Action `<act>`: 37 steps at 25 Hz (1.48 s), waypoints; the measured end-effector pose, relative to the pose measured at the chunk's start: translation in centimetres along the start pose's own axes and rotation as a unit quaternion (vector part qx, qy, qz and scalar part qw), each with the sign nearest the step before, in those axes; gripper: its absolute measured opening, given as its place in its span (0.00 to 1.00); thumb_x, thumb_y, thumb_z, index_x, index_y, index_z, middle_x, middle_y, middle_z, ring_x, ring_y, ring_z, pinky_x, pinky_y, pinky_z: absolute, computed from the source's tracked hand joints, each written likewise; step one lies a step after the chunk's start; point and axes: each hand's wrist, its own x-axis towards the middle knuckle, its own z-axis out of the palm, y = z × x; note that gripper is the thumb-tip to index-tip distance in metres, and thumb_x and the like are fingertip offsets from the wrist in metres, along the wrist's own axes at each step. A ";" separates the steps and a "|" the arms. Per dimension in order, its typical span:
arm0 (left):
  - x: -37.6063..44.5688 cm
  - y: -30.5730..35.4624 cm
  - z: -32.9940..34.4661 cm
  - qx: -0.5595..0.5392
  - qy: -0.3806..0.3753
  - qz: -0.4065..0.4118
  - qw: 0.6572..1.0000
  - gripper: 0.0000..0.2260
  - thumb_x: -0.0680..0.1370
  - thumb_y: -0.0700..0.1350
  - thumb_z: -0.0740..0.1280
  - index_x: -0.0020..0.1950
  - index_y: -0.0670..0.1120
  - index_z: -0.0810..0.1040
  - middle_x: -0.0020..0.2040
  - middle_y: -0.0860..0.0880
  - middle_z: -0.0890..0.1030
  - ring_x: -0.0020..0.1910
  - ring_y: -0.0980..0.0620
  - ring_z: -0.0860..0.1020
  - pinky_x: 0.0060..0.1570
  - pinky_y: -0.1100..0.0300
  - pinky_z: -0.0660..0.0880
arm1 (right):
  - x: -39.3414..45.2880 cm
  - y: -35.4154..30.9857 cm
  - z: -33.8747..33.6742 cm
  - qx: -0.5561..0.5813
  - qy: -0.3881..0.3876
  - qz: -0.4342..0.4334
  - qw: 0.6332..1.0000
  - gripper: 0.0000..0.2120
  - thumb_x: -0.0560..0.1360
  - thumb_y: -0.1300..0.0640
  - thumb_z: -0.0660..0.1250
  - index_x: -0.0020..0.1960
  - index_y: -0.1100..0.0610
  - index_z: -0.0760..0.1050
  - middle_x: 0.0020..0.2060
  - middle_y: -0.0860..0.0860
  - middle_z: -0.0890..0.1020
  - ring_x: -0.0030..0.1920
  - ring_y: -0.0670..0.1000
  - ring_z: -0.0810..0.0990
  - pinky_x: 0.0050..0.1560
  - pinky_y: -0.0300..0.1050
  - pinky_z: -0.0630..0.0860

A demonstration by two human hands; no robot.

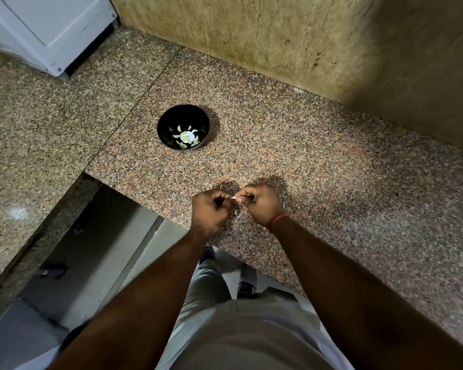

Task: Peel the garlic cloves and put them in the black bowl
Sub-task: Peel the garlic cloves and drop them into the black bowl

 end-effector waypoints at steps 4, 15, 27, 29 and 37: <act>0.0 -0.4 0.2 0.040 0.013 0.059 0.997 0.10 0.74 0.36 0.72 0.33 0.46 0.80 0.29 0.54 0.78 0.26 0.60 0.72 0.31 0.68 0.69 | -0.1 -0.1 0.0 -0.019 -0.013 -0.001 1.000 0.06 0.78 0.64 0.70 0.46 0.57 0.85 0.42 0.47 0.86 0.45 0.44 0.82 0.46 0.37 0.75; 0.6 -0.9 0.6 -0.086 0.096 -0.109 0.986 0.09 0.75 0.35 0.71 0.37 0.44 0.84 0.32 0.45 0.84 0.30 0.46 0.82 0.31 0.54 0.79 | -0.2 -0.6 1.0 0.003 0.065 0.000 0.998 0.08 0.78 0.66 0.70 0.45 0.56 0.85 0.42 0.47 0.86 0.44 0.41 0.83 0.47 0.35 0.79; 0.8 -2.6 0.7 0.084 0.013 -0.028 0.996 0.08 0.77 0.40 0.73 0.40 0.49 0.86 0.33 0.53 0.84 0.30 0.55 0.83 0.35 0.64 0.80 | -0.5 1.2 1.4 0.220 0.083 0.159 0.959 0.05 0.75 0.65 0.74 0.49 0.58 0.86 0.44 0.52 0.88 0.45 0.53 0.86 0.50 0.57 0.85; 0.7 -2.7 0.6 0.086 0.009 -0.031 0.996 0.07 0.77 0.38 0.72 0.41 0.47 0.86 0.35 0.53 0.84 0.32 0.56 0.82 0.35 0.71 0.77 | -0.3 1.3 1.3 0.191 0.101 0.170 0.961 0.06 0.74 0.65 0.75 0.48 0.57 0.86 0.46 0.49 0.88 0.47 0.49 0.86 0.53 0.52 0.85; 0.5 -4.3 0.9 0.032 0.008 -0.068 0.997 0.05 0.80 0.39 0.70 0.49 0.47 0.85 0.39 0.49 0.86 0.30 0.54 0.81 0.32 0.60 0.80 | 1.3 1.6 1.3 0.118 0.127 0.175 0.969 0.08 0.72 0.65 0.77 0.44 0.53 0.85 0.44 0.46 0.87 0.46 0.42 0.85 0.54 0.42 0.83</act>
